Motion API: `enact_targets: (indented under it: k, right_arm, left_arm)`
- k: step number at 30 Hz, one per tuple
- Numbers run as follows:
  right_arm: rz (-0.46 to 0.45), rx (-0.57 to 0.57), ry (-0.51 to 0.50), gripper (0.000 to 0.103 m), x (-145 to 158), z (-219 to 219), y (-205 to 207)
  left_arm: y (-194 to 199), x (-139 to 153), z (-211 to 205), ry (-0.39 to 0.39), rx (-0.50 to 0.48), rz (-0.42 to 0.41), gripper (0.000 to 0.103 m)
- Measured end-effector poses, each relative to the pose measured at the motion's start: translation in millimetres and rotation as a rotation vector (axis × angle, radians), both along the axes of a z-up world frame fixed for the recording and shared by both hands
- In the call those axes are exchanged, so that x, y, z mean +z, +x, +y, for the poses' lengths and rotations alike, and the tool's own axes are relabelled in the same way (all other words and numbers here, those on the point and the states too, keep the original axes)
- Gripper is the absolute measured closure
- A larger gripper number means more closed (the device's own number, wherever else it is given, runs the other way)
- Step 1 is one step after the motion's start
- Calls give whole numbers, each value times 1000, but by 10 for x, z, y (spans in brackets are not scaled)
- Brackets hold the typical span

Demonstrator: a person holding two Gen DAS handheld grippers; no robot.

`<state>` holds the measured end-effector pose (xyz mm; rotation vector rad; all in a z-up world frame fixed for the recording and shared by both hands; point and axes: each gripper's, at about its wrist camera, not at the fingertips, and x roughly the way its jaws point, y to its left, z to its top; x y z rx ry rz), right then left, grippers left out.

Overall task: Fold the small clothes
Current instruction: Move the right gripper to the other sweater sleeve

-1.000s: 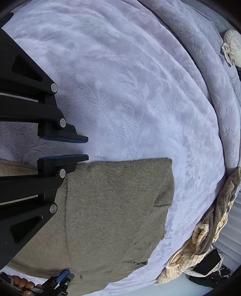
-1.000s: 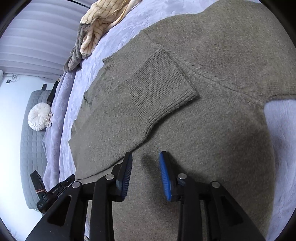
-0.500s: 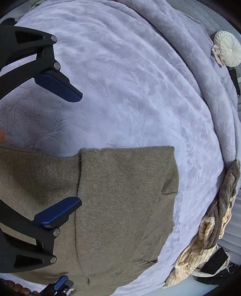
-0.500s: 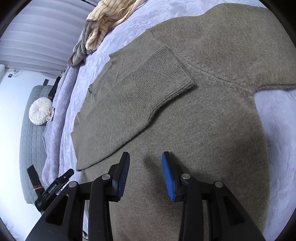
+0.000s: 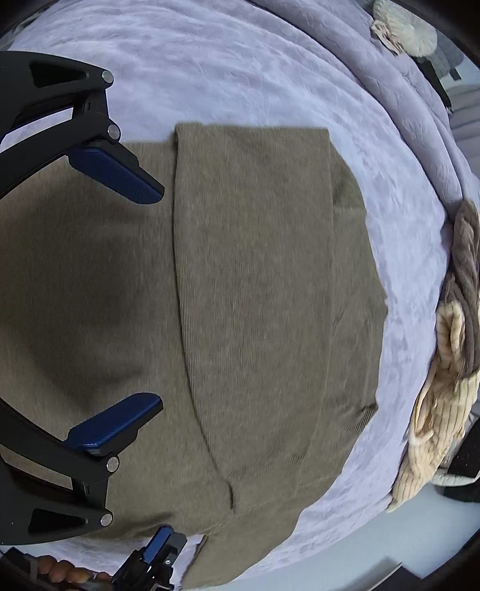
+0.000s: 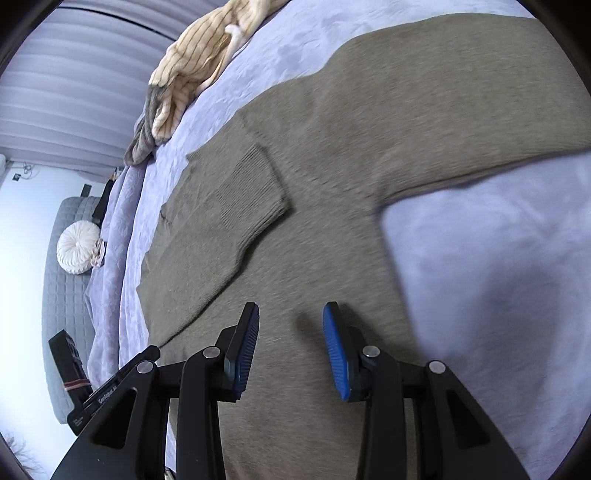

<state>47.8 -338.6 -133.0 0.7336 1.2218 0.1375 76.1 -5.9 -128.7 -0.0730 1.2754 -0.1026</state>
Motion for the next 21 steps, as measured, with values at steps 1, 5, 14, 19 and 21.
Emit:
enact_targets:
  k: [1,5,14,19,21]
  right_arm:
    - [-1,-13,-5,64,11,-81,-15]
    - [-3,-89,-10,64,46,-477,-79]
    - [-23,-315,-34,64,168,-1540,-323]
    - [-42,-460,-37,64,216,-2086,-474]
    - [-47,-530,-19,64,205,-2293,-540]
  left_arm:
    - [10,-7,-135,-7,-20,3,0]
    - [62,-36,-584,-33,-76,11,0]
    - [150,-55,-1350,-42,-181,11,0]
    - [175,-62,-1556,-37,-203,13,0]
    - [192,-69,-1617,-39,-203,16,0]
